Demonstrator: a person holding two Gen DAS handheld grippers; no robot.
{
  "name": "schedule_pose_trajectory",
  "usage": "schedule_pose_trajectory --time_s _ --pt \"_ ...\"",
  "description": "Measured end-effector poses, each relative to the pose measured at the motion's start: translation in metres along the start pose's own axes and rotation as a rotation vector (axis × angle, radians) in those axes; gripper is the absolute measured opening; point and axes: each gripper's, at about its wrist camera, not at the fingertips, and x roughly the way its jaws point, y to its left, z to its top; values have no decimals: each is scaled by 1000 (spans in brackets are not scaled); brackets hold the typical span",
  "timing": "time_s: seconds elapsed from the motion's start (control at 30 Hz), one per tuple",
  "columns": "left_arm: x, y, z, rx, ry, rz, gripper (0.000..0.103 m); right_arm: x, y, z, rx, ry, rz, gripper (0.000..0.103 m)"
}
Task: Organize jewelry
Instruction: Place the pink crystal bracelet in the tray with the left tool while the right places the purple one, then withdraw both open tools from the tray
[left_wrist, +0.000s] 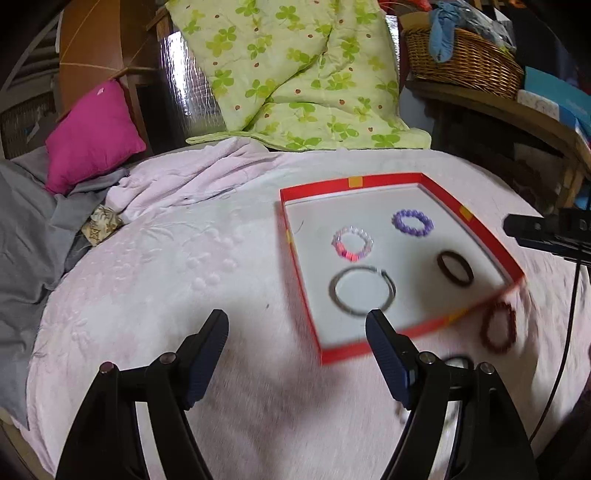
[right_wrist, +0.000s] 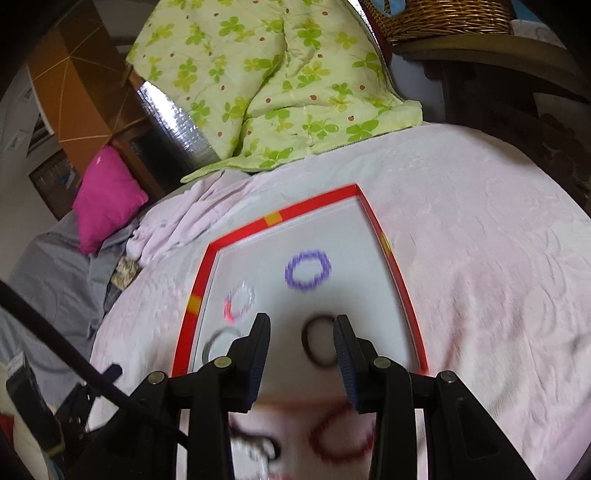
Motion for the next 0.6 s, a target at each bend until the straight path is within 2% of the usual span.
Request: schedule_pose_trajectory --time_s 0.3,0.6 --pt "-21 -4 -32 58 22 -9 78 -30 -8 -60 -42 91 -7 38" --pt "-18 -14 -41 129 40 -3 78 -20 -9 -68 -14 148 11 38"
